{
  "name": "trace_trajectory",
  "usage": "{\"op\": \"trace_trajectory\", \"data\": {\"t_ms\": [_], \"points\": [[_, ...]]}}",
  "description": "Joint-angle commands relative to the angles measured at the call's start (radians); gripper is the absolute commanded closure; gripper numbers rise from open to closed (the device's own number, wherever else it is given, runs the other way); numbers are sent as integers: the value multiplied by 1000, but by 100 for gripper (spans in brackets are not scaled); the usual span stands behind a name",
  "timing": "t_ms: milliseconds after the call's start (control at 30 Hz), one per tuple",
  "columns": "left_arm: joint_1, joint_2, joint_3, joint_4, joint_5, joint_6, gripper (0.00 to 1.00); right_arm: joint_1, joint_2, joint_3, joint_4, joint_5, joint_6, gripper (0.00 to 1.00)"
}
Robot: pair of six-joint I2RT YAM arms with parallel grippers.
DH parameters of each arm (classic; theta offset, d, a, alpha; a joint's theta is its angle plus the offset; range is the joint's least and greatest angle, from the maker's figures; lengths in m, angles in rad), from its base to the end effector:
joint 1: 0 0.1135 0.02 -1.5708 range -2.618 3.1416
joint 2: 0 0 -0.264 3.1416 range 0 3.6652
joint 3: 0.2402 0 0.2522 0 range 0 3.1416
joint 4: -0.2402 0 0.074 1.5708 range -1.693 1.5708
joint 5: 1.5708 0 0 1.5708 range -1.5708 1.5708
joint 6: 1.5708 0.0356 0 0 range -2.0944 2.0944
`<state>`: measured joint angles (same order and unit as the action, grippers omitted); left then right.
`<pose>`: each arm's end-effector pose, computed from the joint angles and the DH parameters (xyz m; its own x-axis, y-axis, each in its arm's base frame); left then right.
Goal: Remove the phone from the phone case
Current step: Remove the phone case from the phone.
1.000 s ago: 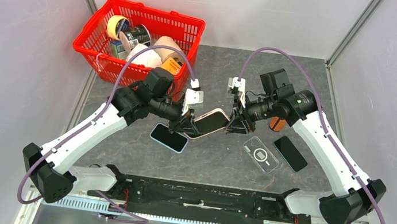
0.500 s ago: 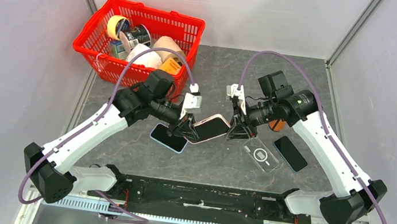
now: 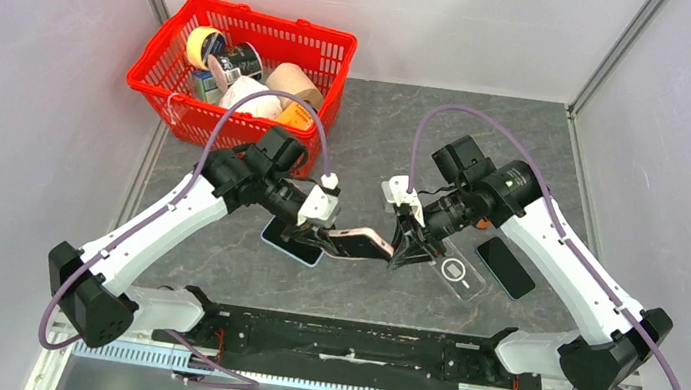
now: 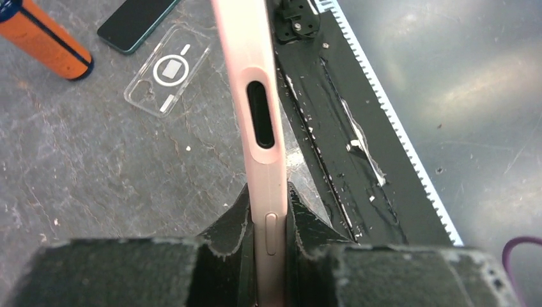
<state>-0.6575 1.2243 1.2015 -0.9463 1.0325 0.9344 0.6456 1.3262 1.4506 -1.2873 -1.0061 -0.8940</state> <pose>0.1624 -0.1640 0.3402 0.1736 0.3869 -0.9056 0.9396 -0.3405 0.0346 0.1645 0.1616 0.3742 0.0005 -0.5220 -0.8530 -0.9409 -0.2891 0.1764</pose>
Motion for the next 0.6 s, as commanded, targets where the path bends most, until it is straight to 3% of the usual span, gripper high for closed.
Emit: {"op": "trace_trajectory", "data": {"t_ms": [0, 200, 333, 400, 567], "points": [[-28, -16, 24, -242, 131, 350, 98, -6, 17, 70, -24, -31, -66, 100], [-44, -1, 29, -253, 100, 361, 98, 19, 53, 88, -33, -20, -66, 100], [-42, -17, 19, -166, 67, 255, 98, 22, 45, 67, 5, 36, -9, 100], [-39, -28, 11, -108, 44, 175, 98, 21, 26, 40, 40, 90, 38, 84], [-14, -63, -39, 52, 14, -26, 98, 22, -69, -55, 157, 216, 137, 56]]}}
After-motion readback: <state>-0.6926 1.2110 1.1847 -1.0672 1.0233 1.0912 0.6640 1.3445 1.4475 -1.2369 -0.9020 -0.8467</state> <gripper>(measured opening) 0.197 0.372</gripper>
